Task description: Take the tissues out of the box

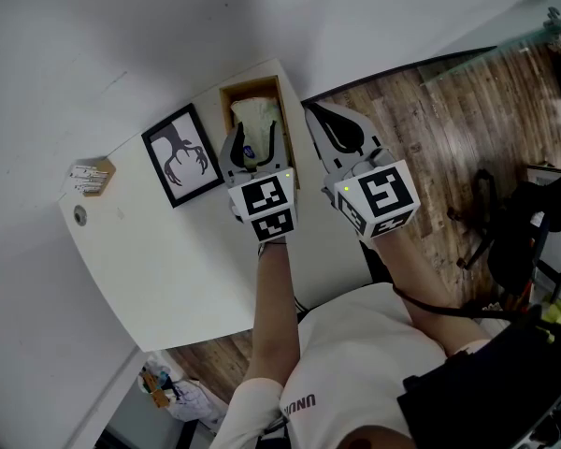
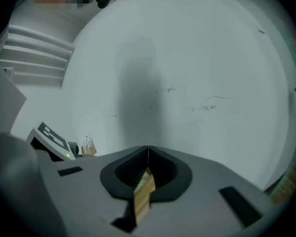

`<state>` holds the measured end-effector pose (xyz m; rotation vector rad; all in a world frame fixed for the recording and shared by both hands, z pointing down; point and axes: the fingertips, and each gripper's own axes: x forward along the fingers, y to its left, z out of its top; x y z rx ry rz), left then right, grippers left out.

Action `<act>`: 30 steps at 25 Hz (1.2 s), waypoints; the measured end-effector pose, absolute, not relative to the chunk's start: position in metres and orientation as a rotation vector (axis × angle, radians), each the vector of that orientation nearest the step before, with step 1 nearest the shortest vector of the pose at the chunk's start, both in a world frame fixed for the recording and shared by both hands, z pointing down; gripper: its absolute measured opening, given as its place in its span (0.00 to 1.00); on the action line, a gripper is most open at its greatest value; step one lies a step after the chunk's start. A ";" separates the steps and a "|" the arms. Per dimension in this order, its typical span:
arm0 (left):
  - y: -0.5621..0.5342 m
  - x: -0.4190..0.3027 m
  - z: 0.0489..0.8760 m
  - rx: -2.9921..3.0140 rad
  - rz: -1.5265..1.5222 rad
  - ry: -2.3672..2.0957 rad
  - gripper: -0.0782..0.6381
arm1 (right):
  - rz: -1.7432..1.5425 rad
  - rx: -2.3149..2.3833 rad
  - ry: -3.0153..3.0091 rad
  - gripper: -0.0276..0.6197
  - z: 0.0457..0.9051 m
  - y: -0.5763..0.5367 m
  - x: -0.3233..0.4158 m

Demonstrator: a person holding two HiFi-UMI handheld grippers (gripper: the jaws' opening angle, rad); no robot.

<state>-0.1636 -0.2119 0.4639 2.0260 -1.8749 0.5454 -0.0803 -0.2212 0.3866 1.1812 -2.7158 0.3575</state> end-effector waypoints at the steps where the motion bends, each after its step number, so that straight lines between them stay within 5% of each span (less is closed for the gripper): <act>1: -0.212 -0.163 0.465 2.020 0.563 -1.878 0.42 | 0.359 1.182 -2.716 0.07 0.387 -0.221 -0.080; 22: -0.208 -0.160 0.484 1.962 0.819 -1.889 0.42 | 0.382 1.210 -2.699 0.07 0.391 -0.221 -0.065; 30: -0.209 -0.158 0.486 1.946 0.824 -1.893 0.29 | 0.391 1.219 -2.691 0.07 0.394 -0.221 -0.058</act>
